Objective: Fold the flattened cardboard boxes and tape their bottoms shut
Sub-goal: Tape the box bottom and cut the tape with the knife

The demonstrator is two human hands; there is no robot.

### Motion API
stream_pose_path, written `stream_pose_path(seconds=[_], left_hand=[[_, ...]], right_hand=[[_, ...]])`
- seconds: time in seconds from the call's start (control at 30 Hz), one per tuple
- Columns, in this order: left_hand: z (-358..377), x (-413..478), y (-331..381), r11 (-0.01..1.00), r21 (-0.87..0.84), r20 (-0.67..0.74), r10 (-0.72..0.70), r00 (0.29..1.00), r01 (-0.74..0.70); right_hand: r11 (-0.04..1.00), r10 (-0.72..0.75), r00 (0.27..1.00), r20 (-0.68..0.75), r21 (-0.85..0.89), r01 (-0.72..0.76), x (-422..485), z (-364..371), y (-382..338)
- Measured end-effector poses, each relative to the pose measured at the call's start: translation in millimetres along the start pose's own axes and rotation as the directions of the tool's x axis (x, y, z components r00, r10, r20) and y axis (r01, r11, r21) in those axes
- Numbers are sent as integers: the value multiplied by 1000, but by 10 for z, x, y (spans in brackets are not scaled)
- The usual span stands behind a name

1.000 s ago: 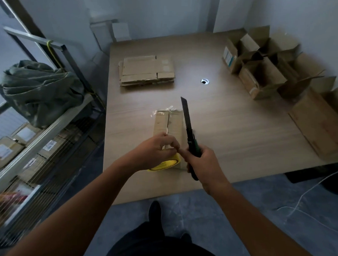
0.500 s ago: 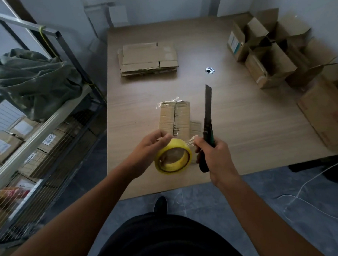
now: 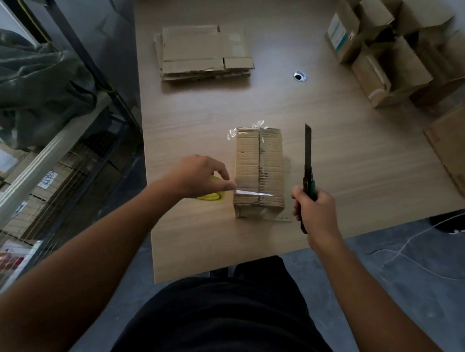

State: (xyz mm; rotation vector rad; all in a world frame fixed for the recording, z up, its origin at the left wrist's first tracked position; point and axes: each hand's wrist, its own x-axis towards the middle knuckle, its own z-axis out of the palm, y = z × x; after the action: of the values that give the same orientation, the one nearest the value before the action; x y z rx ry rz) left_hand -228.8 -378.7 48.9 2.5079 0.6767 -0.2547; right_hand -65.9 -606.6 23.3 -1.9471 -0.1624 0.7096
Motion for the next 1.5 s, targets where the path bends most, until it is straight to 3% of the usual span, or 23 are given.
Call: stream_pose_path(seconds=[0.13,0.2,0.27,0.33,0.43,0.5,0.6,0.7,0.77,0.87,1.03,1.13,1.27,1.3,1.37,1.43,1.5], left_hand=[[247,177,-130,999,-43,89,-24,996,28],[337,218,-176,992,-118,90,-31,995,42],[403,223,-195,985,-160,68,-51,996,61],[455,215,-195,982,-171,51,-74,996,82],[481,233,-128,983,-152,13,-103,995,103],[498,272,-46,982,-149,-16,-122,992,118],[534,322,105,977,-161,-55,-153,987,143],[536,324,212,974,-161,-67,-172,983,160],[516,250,193,964,-232,-32,-142,989,131],[510,59,31,912,-401,33,-83,996,90],[552,19,-105,958,-208,3,-203,979,199],[538,46,-105,960,-218,-15,-184,983,176],[548,-75,-39,977,-181,-119,-135,984,112],[561,-144,-35,982,-163,-147,-119,982,94],[592,-340,-102,990,-108,-188,-105,977,86],[652,-588,-241,996,-8,-190,-91,978,91],[785,-838,-378,981,162,-143,-87,986,110]], right_hand=[[982,187,981,48,9,-188,141,125,137],[928,336,933,126,123,-351,219,152,140],[886,421,883,209,114,-450,251,127,118],[937,349,925,151,-28,-349,246,51,60],[973,33,996,86,-231,-12,111,-71,-150],[898,-136,975,173,-393,195,0,-37,-294],[685,-275,906,321,-596,419,-126,140,-406],[602,-56,892,449,-697,389,-193,295,-374],[584,31,888,459,-729,357,-244,325,-354],[596,43,890,454,-726,342,-275,375,-363],[419,65,860,505,-796,436,-286,484,-273],[325,16,867,498,-823,467,-302,511,-193],[190,64,869,491,-861,473,-290,561,-169],[171,59,866,496,-860,481,-281,561,-142],[237,-20,855,518,-828,508,-277,515,-56],[336,-190,825,532,-754,564,-318,423,46],[341,-381,762,523,-687,642,-452,339,155]])
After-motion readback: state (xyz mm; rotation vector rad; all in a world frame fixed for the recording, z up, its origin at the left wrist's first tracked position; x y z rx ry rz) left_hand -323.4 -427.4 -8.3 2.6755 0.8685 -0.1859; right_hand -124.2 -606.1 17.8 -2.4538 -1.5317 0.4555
